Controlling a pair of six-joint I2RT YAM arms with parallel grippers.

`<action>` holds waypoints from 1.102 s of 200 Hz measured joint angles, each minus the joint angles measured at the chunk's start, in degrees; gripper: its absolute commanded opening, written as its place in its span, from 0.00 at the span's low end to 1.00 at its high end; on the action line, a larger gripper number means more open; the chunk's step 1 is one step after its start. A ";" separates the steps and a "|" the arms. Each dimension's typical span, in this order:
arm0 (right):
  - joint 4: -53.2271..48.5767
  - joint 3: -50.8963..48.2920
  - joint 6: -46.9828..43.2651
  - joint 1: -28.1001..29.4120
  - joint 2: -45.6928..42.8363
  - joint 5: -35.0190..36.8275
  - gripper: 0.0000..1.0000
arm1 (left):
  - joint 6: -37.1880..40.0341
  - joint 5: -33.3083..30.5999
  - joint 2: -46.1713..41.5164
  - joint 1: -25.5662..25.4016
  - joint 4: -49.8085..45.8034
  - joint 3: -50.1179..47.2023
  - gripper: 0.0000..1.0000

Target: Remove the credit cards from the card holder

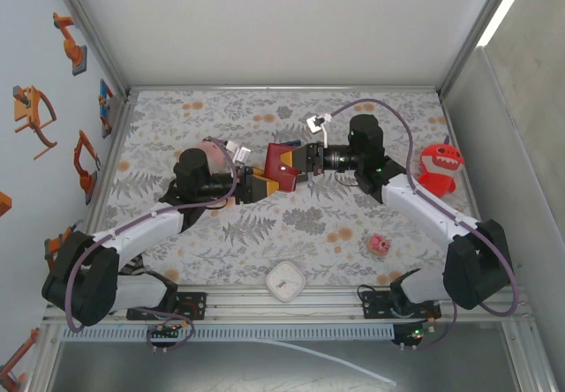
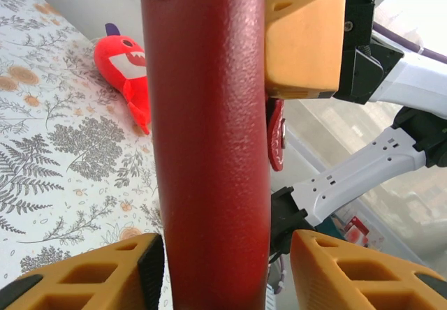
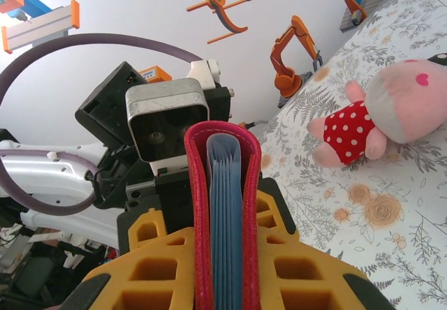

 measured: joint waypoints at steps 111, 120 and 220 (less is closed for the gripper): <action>-1.73 0.00 -0.83 -0.17 0.04 0.61 0.00 | -0.35 -0.11 1.70 -0.09 -0.09 1.20 0.20; -2.56 0.02 -1.40 -0.17 0.02 1.07 0.04 | -0.35 -0.11 1.73 -0.09 -0.31 1.20 0.20; -17.94 0.13 -5.01 1.66 -6.54 18.53 0.35 | 15.52 -17.18 -2.99 -5.40 -23.69 6.60 0.00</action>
